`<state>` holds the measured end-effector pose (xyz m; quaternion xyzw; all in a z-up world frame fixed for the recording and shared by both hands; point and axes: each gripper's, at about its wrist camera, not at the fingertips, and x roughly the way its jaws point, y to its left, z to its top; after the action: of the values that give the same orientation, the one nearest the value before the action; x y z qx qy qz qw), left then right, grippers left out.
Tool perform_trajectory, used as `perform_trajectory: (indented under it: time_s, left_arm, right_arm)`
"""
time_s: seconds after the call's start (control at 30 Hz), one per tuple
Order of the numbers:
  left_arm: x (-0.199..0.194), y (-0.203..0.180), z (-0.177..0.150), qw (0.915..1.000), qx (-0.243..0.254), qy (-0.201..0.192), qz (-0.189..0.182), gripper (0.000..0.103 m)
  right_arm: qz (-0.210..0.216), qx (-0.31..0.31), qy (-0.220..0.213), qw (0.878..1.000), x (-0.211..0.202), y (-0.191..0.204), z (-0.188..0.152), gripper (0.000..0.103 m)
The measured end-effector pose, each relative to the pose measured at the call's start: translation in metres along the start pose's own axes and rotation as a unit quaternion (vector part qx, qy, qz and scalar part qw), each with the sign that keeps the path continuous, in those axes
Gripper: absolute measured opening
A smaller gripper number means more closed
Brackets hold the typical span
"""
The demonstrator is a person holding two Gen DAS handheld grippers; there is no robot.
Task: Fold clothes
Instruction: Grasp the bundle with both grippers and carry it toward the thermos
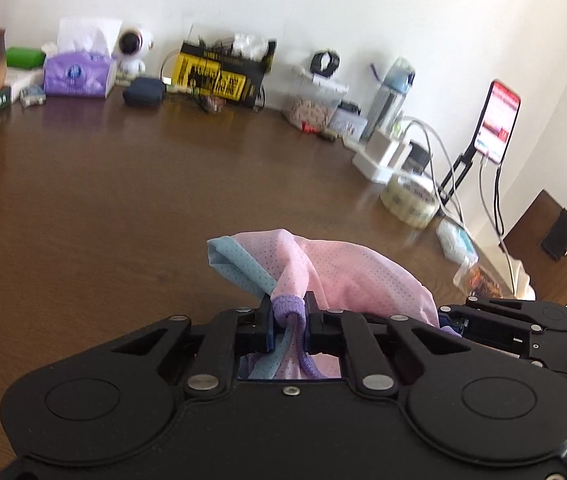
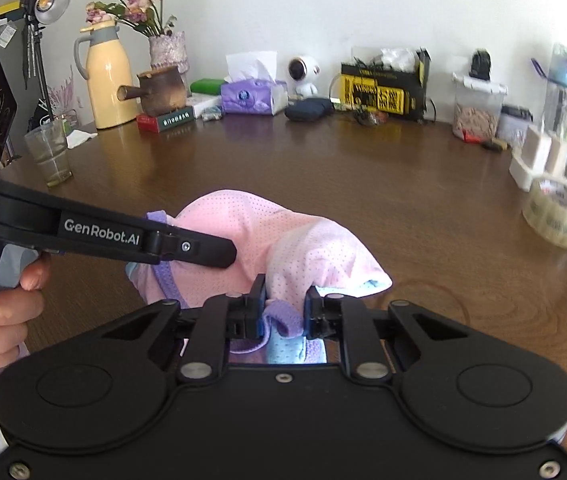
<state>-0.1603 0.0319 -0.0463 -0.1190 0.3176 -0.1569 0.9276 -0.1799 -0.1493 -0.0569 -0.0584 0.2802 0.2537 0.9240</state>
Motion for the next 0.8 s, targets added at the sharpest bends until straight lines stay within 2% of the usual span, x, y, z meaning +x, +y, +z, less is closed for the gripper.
perform_trajectory:
  time_s: [0.2, 0.33, 0.47, 0.63, 0.73, 0.8]
  left_arm:
    - [-0.026, 0.030, 0.017, 0.9988, -0.014, -0.037, 0.029, 0.012]
    - [-0.047, 0.055, 0.033, 0.9957, -0.013, -0.065, 0.065, 0.012]
    - [-0.059, 0.091, 0.052, 0.9899, -0.017, -0.079, 0.117, 0.012]
    - [-0.057, 0.158, 0.073, 0.9834, -0.038, -0.086, 0.155, 0.012]
    - [-0.044, 0.201, 0.080, 0.9787, -0.060, -0.073, 0.182, 0.012]
    - [-0.029, 0.234, 0.080, 0.9721, -0.087, -0.056, 0.211, 0.012]
  right_arm:
    - [0.011, -0.042, -0.034, 0.998, 0.012, 0.038, 0.041, 0.018]
    - [0.036, -0.060, -0.052, 0.996, 0.033, 0.070, 0.070, 0.018]
    - [0.066, -0.071, -0.062, 0.993, 0.060, 0.104, 0.097, 0.018]
    - [0.086, -0.068, -0.062, 0.992, 0.113, 0.148, 0.121, 0.017]
    - [0.084, -0.057, -0.050, 0.994, 0.156, 0.169, 0.128, 0.017]
    - [0.085, -0.045, -0.031, 0.995, 0.189, 0.181, 0.130, 0.017]
